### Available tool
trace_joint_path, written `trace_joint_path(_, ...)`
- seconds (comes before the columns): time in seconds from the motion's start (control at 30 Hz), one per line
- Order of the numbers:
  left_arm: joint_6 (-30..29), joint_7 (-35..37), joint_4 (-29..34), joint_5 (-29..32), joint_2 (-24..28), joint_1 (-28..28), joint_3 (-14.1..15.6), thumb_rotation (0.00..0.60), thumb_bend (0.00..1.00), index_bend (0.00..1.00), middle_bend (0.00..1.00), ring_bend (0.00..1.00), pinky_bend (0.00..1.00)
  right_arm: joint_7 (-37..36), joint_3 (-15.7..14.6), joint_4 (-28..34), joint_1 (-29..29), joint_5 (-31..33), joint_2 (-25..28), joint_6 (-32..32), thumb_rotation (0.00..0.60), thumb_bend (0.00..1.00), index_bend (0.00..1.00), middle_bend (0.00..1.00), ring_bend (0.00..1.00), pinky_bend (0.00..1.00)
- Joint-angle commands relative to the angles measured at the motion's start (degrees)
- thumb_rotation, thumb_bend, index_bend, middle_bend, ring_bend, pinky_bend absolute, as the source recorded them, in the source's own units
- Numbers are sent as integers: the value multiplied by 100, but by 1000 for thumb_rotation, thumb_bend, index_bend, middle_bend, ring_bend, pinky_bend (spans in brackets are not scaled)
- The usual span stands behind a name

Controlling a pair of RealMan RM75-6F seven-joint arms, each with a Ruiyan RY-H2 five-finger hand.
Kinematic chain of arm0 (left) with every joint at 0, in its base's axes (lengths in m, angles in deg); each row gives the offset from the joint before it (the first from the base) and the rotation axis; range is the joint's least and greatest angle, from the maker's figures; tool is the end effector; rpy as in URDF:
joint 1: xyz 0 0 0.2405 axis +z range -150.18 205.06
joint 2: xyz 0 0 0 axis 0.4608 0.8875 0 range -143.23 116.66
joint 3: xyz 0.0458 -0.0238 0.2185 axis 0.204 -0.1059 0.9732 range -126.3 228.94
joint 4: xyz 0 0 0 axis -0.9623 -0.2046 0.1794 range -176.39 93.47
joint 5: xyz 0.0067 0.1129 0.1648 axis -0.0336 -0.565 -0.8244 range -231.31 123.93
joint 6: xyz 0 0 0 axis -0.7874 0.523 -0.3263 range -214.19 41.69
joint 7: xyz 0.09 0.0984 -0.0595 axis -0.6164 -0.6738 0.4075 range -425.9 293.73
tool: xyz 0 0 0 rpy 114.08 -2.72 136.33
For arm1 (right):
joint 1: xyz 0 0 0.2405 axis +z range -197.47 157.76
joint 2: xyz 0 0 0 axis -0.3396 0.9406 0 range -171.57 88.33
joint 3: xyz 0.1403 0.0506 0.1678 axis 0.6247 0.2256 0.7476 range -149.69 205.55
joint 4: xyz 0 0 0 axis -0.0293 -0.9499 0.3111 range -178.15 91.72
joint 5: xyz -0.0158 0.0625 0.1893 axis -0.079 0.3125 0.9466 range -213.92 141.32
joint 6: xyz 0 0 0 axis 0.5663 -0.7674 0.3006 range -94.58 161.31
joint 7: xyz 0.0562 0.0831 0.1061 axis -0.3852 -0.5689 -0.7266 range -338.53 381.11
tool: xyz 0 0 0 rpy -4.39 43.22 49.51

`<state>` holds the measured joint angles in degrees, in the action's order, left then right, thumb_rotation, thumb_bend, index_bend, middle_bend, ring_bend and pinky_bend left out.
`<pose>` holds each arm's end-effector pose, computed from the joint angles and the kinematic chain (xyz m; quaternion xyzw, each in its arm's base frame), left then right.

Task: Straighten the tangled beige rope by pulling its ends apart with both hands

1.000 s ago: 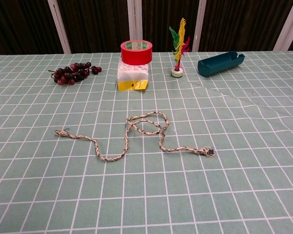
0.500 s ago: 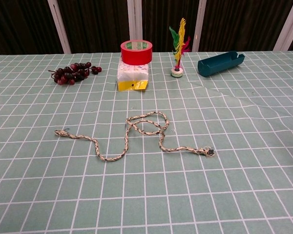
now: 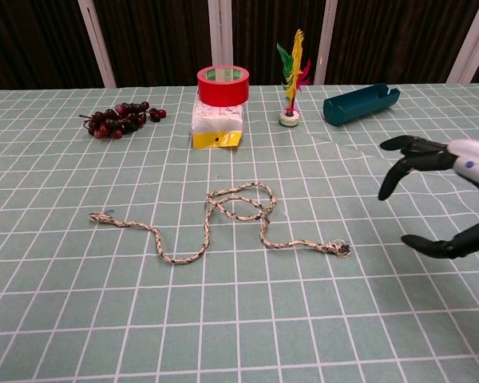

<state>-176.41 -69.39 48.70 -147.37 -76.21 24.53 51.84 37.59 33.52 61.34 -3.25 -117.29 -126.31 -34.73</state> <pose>-0.2748 0.1580 0.1595 -0.6413 -0.3256 -0.3778 0.5831 -0.1488 -0.2089 0.0209 0.6522 -0.4744 0.4401 0.3948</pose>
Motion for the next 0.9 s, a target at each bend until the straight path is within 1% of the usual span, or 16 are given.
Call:
trace_joint_path(0.03,20,-5,-2,3,-6,-10,1,600,63,29,0,0,0,328,110,-313,178,378,-479,150,600,329,396,82,0,0)
trace_joint_path(0.1,42,-18,-9,2,-20,-24,1,600,63,29,0,0,0,447,116,-483,241,503,-699,197,600,330,401,82,0,0)
trace_joint_path(0.23,101,-44,-29,16,-49,-49,4,600,63,29,0,0,0,564,148,-777,340,652,-1025,242,600,330,442,84,0,0)
trace_joint_path(0.3,134,-46,-33,49,-59,-59,-3,600,63,29,0,0,0,592,197,-944,405,763,-1212,279,600,333,468,88,0,0)
trace_joint_path(0.4,163,-30,-39,98,-63,-69,-20,600,63,29,0,0,0,638,276,-1138,500,875,-1416,314,600,354,481,91,0,0)
trace_joint_path(0.77,194,23,-31,138,-53,-86,-32,600,63,29,0,0,0,659,461,-1535,733,1127,-1798,362,600,366,498,95,0,0)
trace_joint_path(0.9,202,38,-34,155,-51,-90,-36,600,63,29,0,0,0,655,465,-1616,773,1198,-1870,361,600,404,518,98,0,0)
